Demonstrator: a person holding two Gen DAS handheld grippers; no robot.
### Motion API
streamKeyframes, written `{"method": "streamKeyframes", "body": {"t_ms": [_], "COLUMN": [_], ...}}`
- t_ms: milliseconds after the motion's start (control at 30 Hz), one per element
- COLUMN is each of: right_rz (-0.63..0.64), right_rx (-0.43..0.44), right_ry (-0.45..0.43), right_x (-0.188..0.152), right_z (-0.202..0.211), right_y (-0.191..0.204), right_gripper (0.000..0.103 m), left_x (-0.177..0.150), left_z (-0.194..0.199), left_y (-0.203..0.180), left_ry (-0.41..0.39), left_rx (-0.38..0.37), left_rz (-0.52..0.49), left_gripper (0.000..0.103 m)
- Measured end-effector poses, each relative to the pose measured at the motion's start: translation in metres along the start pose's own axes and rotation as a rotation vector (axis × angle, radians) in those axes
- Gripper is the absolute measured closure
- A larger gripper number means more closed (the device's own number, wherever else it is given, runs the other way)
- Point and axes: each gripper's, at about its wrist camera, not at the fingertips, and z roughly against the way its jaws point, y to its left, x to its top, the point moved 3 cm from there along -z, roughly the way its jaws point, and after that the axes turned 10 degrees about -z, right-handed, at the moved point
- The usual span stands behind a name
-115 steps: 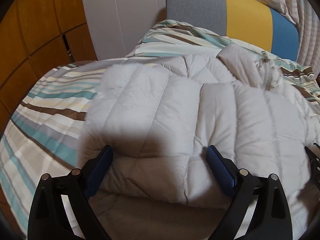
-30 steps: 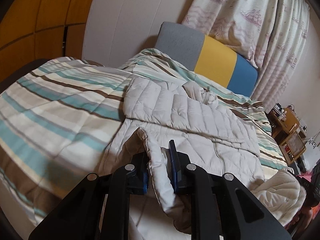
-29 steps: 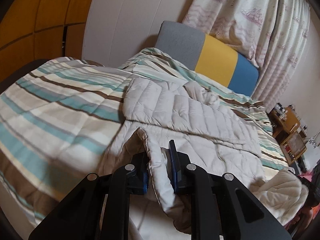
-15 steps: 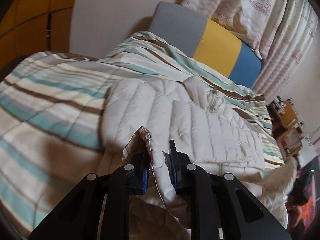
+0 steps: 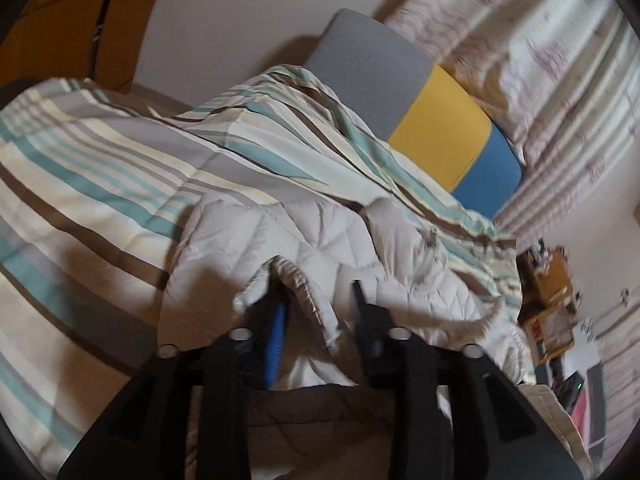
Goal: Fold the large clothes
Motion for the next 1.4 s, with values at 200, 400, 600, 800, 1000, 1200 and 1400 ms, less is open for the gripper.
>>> {"method": "streamKeyframes", "body": {"t_ms": [200,400,600,800,1000,1200,1400], "right_rz": [0.034,0.123,0.137,0.084,0.169,0.132,0.141], "right_rx": [-0.001,0.044,0.013,-0.05,-0.12,-0.089,-0.064], "right_ry": [-0.05,-0.188,-0.258,-0.021,0.087,0.163,0.183], "right_x": [0.017,0.021,0.017,-0.002,-0.015,-0.019,-0.027], "right_z": [-0.017,0.001,0.034,0.008,-0.024,-0.027,-0.003], "right_y": [0.008,0.02,0.005,-0.034,-0.027,-0.025,-0.028], "right_gripper": [0.086,0.009,0.002,0.002,0.017,0.06,0.07], "left_x": [0.016,0.003,-0.04,-0.071,-0.075,-0.085,-0.106], "left_z": [0.025,0.044,0.072,0.055,-0.007,-0.018,0.0], "left_y": [0.031,0.063,0.092,0.065,0.07,0.061,0.048], "left_ry": [-0.209,-0.244,-0.323,-0.206,0.055,0.13,0.166], "left_rx": [0.075,0.139,0.109,0.049,0.164,0.021,-0.014], "left_rz": [0.103,0.117,0.145,-0.077,-0.097,-0.092,-0.133], "left_gripper": [0.017,0.013,0.008,0.005,0.005,0.05,0.062]}}
